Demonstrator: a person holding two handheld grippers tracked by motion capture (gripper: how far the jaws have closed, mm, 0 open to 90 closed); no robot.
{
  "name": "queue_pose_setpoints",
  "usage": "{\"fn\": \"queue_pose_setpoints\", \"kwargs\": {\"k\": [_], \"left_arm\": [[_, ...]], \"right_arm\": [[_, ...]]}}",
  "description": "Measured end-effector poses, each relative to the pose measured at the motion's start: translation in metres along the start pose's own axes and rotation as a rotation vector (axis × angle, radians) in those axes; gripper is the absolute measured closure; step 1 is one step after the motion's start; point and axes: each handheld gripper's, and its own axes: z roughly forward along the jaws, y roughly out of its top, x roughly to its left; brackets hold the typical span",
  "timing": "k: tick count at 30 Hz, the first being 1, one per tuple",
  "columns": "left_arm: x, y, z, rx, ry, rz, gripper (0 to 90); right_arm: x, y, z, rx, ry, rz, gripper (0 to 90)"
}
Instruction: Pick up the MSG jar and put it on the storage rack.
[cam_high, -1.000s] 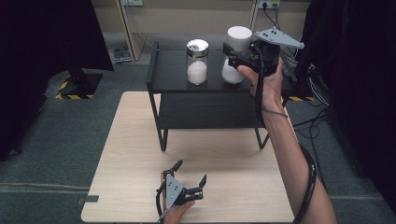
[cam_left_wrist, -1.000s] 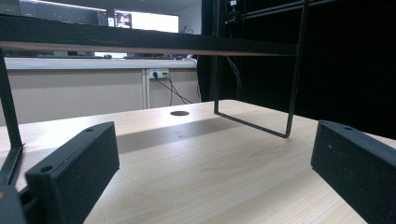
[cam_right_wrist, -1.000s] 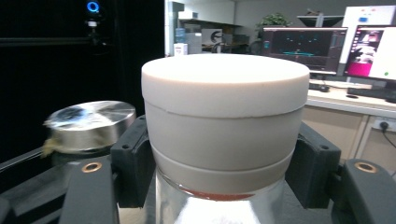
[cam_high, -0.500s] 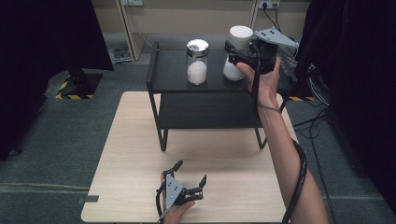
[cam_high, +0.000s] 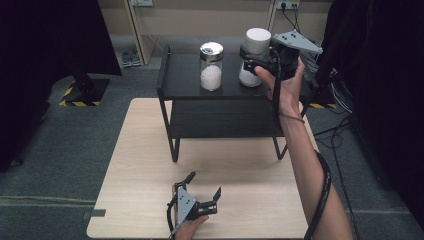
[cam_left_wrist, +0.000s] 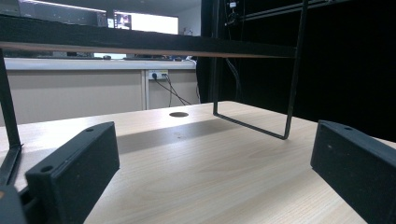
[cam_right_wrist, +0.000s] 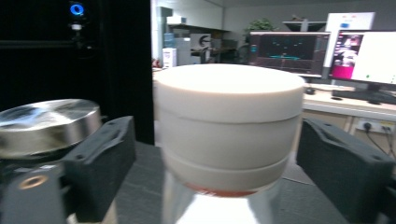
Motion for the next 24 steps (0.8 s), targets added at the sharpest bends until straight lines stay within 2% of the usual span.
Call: {"fn": "queue_pose_setpoints", "kwargs": {"k": [2, 5, 24], "left_arm": [[0.000, 0.000, 0.000, -0.001, 0.000, 0.000, 0.5], [0.000, 0.000, 0.000, 0.000, 0.001, 0.000, 0.5], [0.000, 0.000, 0.000, -0.003, 0.000, 0.002, 0.5]], "right_arm": [[0.001, 0.000, -0.002, 0.001, 0.012, -0.001, 4.6], [0.000, -0.004, -0.006, -0.017, 0.027, 0.022, 0.5], [0.001, -0.024, -0.046, -0.061, 0.090, 0.035, 0.2]]}}
